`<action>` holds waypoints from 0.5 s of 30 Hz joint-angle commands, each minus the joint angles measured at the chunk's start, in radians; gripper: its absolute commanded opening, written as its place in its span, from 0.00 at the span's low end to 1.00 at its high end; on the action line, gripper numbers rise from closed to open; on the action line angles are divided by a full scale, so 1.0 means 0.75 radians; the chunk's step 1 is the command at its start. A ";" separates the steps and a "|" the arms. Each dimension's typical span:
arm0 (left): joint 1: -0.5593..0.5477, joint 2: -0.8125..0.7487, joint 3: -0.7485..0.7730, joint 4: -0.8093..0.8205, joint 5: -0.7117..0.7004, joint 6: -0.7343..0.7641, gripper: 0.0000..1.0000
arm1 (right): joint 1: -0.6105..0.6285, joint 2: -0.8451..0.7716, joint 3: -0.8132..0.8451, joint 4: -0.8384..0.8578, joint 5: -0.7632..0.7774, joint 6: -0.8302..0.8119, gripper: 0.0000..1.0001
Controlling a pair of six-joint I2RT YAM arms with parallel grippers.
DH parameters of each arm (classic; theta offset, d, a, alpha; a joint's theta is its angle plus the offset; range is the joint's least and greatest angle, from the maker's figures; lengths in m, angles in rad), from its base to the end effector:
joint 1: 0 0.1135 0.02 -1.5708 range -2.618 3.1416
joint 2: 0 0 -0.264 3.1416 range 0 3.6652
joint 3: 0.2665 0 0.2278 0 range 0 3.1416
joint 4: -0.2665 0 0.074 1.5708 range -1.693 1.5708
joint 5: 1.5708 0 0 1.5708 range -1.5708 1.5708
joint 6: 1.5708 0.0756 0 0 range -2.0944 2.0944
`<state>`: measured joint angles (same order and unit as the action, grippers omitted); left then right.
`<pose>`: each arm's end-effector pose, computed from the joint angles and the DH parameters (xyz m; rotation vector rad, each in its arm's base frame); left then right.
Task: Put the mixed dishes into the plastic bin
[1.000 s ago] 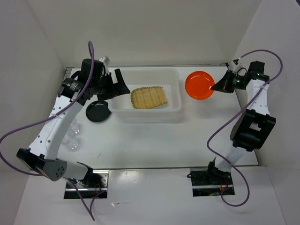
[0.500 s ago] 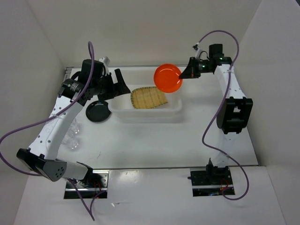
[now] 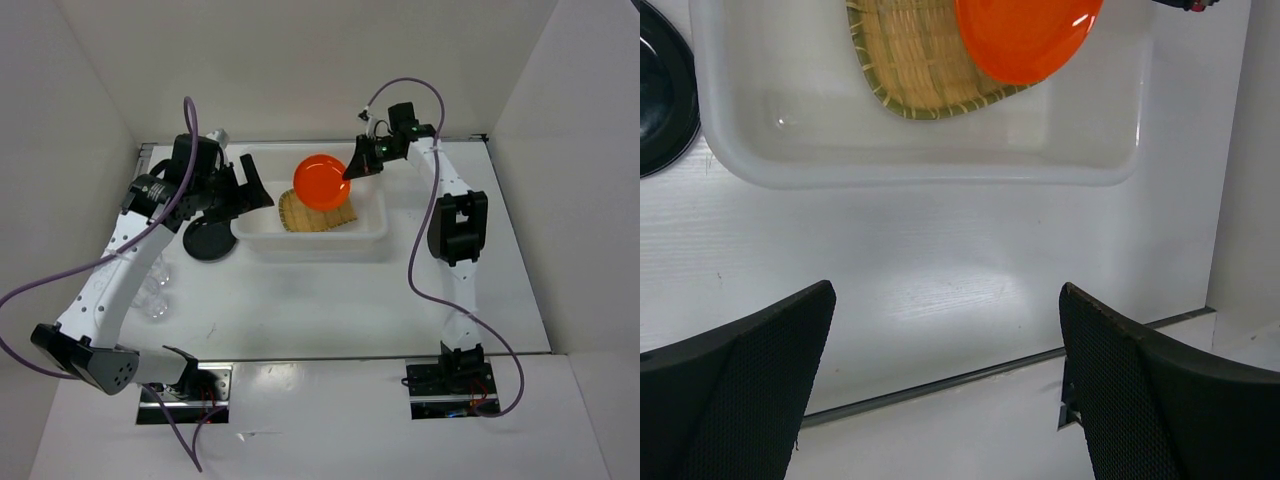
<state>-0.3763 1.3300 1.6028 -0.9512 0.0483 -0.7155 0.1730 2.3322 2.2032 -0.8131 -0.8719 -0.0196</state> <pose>0.2488 -0.1022 0.3930 -0.3664 2.2989 -0.6262 0.4825 0.1431 0.2366 -0.5799 2.3036 1.1494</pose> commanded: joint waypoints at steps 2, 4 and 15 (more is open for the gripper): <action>0.007 -0.010 0.002 -0.006 -0.021 -0.042 0.99 | 0.037 0.069 0.120 0.047 0.086 -0.017 0.00; 0.007 -0.010 0.002 -0.006 -0.021 -0.042 0.99 | 0.068 0.109 0.155 0.047 0.113 -0.017 0.00; 0.007 0.029 -0.010 -0.006 -0.009 -0.042 0.99 | 0.201 0.251 0.263 0.047 0.324 -0.017 0.00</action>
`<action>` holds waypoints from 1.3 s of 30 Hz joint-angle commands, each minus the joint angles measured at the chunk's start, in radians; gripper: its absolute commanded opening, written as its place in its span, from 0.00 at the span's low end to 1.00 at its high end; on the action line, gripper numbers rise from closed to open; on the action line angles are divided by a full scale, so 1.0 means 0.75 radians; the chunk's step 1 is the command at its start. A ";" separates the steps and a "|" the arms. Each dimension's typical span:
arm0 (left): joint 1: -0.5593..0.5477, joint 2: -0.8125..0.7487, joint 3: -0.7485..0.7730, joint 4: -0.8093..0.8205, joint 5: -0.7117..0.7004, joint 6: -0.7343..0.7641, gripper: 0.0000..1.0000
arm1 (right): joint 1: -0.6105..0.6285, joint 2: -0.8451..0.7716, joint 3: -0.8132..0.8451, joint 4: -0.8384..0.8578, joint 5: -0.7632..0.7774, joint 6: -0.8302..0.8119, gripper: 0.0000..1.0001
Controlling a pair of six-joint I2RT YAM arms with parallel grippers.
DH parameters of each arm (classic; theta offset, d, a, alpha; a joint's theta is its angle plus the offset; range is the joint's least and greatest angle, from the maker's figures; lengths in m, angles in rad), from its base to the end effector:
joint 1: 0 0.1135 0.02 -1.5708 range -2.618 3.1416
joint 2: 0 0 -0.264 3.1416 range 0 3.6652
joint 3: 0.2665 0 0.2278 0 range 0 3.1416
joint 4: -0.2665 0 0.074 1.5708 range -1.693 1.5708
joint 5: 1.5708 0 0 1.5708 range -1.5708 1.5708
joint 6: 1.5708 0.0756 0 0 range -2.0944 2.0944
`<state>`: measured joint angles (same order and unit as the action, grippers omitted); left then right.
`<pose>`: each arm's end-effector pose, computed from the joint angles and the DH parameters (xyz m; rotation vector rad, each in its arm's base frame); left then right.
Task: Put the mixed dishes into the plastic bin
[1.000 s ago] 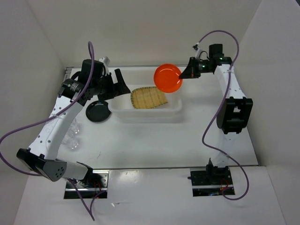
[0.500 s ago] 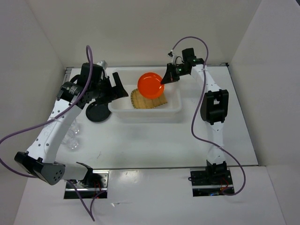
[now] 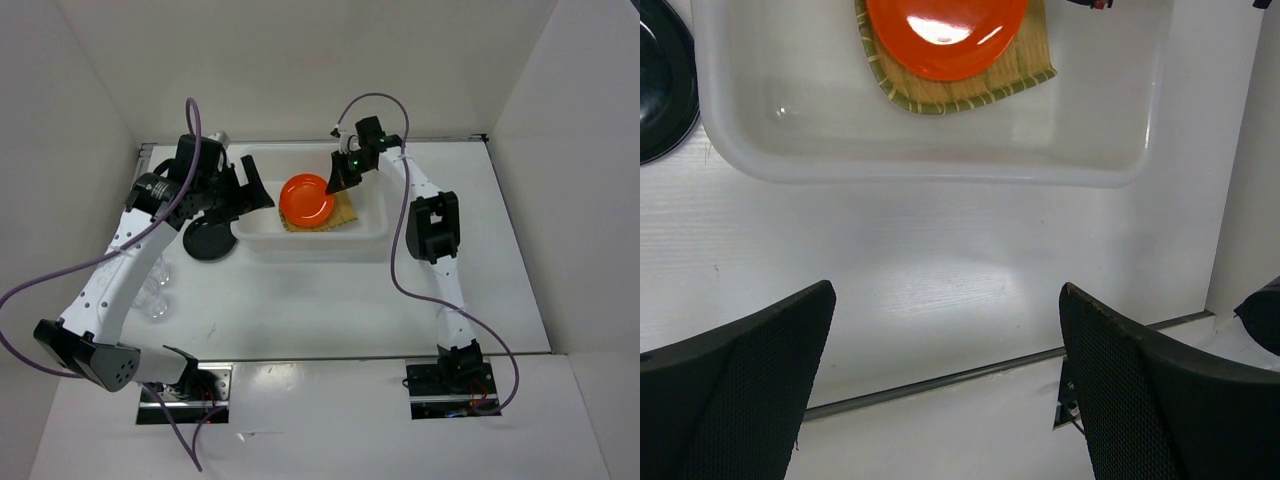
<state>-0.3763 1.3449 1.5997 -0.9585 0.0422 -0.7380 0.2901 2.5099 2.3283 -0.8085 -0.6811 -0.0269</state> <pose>0.2522 -0.1031 0.3875 -0.4008 2.3200 -0.6184 0.4970 0.1980 0.1777 -0.6535 2.4177 0.9725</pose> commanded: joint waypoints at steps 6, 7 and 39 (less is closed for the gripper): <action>0.007 0.009 -0.034 0.004 -0.001 -0.012 0.99 | 0.069 0.040 0.125 0.041 0.147 0.005 0.13; 0.007 -0.003 -0.051 -0.008 -0.001 -0.012 0.99 | 0.069 0.040 0.125 0.041 0.174 0.005 0.18; 0.782 0.291 -0.249 0.419 0.224 0.151 1.00 | -0.127 -0.673 -0.169 -0.129 0.264 -0.175 0.84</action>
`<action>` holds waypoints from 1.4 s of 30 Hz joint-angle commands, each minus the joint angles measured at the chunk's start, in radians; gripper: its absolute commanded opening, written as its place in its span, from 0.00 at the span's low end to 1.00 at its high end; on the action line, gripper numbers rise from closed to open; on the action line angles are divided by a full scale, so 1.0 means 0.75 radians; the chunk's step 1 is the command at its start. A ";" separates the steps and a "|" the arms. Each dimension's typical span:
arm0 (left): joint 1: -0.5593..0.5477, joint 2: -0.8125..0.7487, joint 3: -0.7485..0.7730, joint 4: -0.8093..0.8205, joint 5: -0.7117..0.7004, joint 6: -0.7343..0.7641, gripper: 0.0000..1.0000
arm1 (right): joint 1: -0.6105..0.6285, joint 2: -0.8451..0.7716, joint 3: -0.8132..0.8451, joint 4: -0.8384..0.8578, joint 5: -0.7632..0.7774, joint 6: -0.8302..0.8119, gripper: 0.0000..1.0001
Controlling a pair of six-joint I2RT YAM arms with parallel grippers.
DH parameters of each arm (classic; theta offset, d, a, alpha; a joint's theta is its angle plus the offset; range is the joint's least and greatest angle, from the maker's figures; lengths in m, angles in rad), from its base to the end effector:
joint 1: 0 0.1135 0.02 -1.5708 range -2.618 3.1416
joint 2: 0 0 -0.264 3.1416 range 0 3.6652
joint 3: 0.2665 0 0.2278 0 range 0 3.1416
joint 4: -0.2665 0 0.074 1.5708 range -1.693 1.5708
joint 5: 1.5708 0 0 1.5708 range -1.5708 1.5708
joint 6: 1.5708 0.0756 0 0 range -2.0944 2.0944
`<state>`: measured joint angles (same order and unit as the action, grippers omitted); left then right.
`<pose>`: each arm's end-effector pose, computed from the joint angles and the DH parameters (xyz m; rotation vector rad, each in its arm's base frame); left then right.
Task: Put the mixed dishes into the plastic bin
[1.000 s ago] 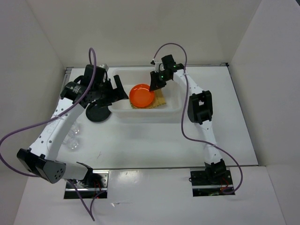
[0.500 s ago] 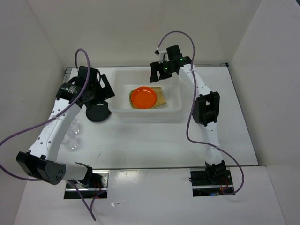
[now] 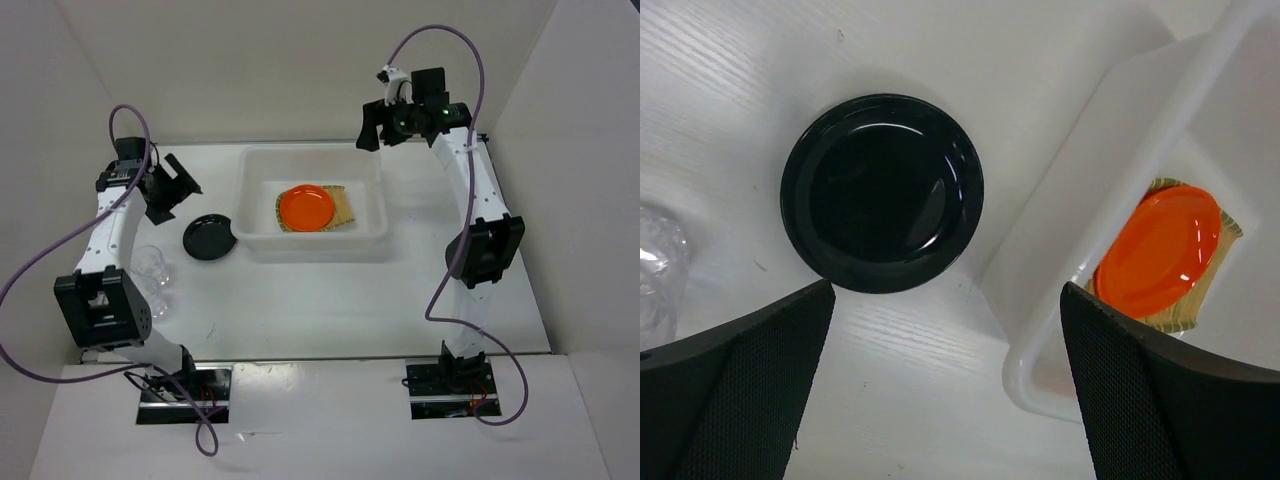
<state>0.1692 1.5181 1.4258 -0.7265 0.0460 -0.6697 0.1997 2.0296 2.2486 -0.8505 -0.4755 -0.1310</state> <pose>0.3284 0.0526 0.3074 -0.9608 2.2084 -0.2891 0.4365 0.1237 0.3731 -0.6175 2.0868 0.5608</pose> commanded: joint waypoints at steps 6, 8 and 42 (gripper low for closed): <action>0.102 0.368 0.134 0.116 0.399 0.220 1.00 | -0.055 -0.109 -0.116 -0.087 -0.037 -0.048 0.84; 0.118 0.426 0.165 0.099 0.462 0.257 1.00 | -0.074 -0.139 -0.128 -0.087 -0.051 -0.048 0.84; 0.231 0.841 0.287 -0.060 0.558 0.605 0.95 | -0.207 -0.407 -0.372 -0.136 -0.041 -0.152 0.89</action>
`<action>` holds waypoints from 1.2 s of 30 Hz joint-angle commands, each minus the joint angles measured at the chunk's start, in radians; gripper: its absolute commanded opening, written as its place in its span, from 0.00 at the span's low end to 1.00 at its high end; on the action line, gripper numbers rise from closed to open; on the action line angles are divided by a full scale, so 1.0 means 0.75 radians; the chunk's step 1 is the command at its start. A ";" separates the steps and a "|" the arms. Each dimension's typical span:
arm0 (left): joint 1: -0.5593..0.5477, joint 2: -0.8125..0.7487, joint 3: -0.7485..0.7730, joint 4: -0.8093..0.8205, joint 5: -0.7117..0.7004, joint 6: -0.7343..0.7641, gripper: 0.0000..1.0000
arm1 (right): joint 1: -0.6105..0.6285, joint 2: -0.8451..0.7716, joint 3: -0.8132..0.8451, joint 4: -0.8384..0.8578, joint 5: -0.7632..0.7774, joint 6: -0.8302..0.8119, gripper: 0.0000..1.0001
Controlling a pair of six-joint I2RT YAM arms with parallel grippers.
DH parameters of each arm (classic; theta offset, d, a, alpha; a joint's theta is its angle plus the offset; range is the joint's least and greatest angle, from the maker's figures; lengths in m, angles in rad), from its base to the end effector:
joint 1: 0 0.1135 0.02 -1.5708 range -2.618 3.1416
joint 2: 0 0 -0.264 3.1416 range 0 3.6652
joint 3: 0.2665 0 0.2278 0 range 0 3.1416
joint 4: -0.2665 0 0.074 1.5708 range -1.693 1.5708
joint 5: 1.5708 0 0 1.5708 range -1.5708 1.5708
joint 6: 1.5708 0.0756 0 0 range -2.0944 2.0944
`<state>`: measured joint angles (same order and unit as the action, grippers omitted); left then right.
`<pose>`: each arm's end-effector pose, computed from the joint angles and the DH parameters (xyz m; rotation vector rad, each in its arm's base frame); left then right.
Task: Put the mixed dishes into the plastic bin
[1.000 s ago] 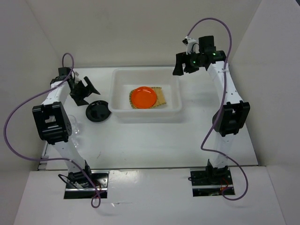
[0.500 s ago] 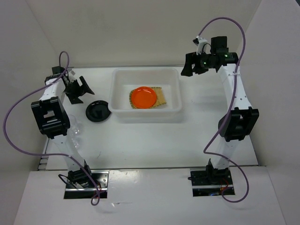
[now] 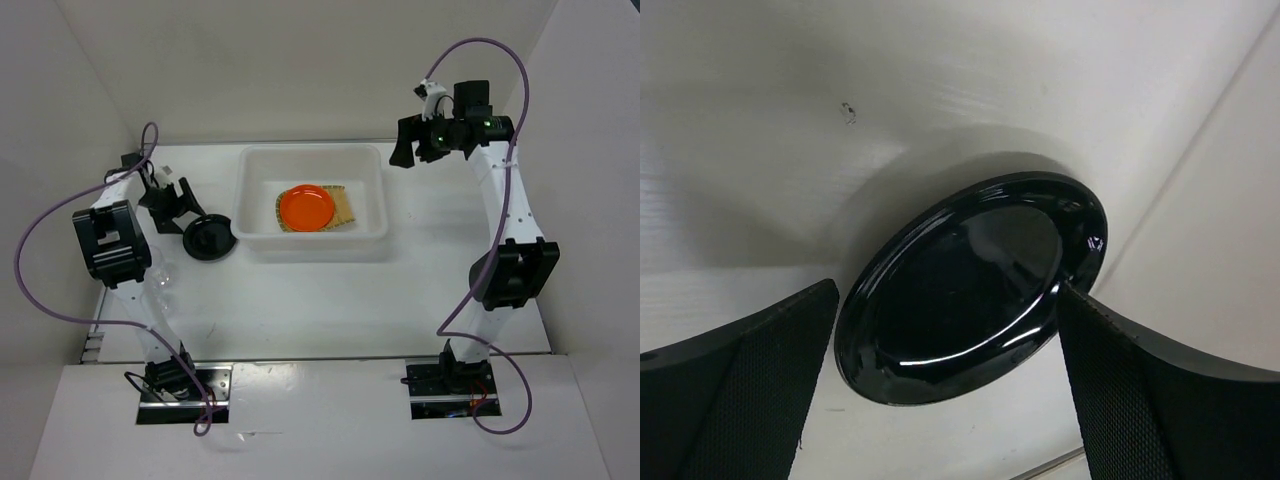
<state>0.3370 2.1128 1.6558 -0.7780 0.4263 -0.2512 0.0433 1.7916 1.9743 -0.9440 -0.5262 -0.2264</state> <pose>0.4133 0.1117 0.1617 -0.6967 2.6464 -0.5715 0.3819 0.0546 0.3739 -0.5585 2.1896 0.5142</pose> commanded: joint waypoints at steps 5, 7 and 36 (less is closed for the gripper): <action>0.007 0.061 -0.125 0.080 0.147 0.034 0.93 | -0.011 -0.102 -0.033 -0.012 0.065 -0.025 0.89; 0.007 0.061 -0.152 0.092 0.182 0.034 0.90 | -0.011 -0.114 -0.047 -0.012 0.066 -0.025 0.89; 0.007 0.046 -0.283 0.144 0.340 0.134 0.39 | -0.011 -0.127 -0.059 0.013 0.115 -0.038 0.89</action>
<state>0.3481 2.1254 1.4563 -0.6727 0.6827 -0.1940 0.0402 1.7428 1.9362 -0.9436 -0.4511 -0.2451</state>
